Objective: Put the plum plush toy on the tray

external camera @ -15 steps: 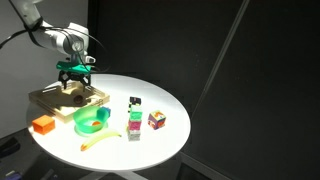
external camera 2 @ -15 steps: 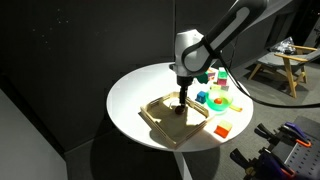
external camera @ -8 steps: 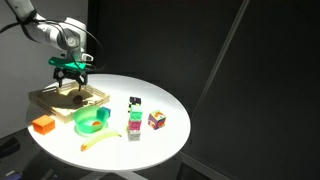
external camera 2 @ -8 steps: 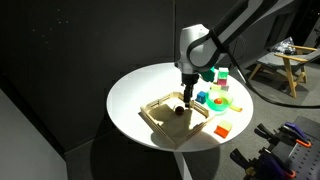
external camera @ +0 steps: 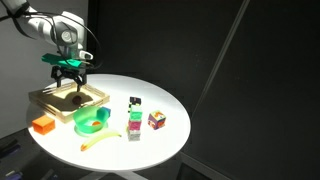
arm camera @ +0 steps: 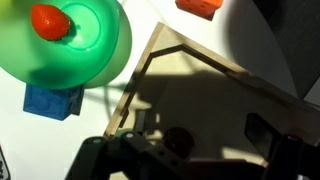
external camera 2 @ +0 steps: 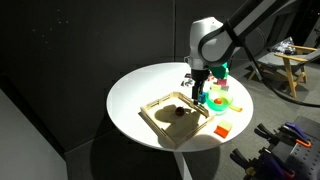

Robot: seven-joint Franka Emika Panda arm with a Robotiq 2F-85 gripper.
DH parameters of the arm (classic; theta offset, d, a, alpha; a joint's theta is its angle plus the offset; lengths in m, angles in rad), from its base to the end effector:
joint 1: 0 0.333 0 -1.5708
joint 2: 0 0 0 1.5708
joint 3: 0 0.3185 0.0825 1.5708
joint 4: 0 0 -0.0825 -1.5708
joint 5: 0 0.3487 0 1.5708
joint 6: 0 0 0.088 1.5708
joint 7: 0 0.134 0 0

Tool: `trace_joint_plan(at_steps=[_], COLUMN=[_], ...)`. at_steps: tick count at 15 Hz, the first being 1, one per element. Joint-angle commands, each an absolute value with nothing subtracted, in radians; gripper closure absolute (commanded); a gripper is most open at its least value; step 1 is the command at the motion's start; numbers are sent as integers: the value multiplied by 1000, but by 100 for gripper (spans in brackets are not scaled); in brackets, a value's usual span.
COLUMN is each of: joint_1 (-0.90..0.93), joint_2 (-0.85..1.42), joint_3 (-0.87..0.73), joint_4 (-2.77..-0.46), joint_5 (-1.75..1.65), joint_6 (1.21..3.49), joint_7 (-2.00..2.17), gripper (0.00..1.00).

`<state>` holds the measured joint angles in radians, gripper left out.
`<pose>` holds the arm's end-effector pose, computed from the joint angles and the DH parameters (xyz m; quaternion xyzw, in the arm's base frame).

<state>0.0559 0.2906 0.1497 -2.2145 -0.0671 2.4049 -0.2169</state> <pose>0.5077 0.1048 0.2426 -0.9714 -0.2327 0.0480 0.0005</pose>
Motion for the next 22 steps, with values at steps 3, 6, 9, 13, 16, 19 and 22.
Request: trace_joint_plan(at_steps=[3,6,9,13,16,19,22], joint_1=[66,64,60,56,53,52,55], joint_2=[164,120,75,17,-30,-74,-120], joint_3=[107,90,79,71,66,62,58], joint_4=[-2328,-2367,-2406,-2452,-2486,-2515,-2539], joint_5=[-73,-78,-74,-62,-48,-16,24], joint_6=[2425,2424,2419,2404,2395,2376,2344], joint_7=[-115,-75,-53,-52,-64,-89,-117], gripper=[0,0,0,0,0,0,0])
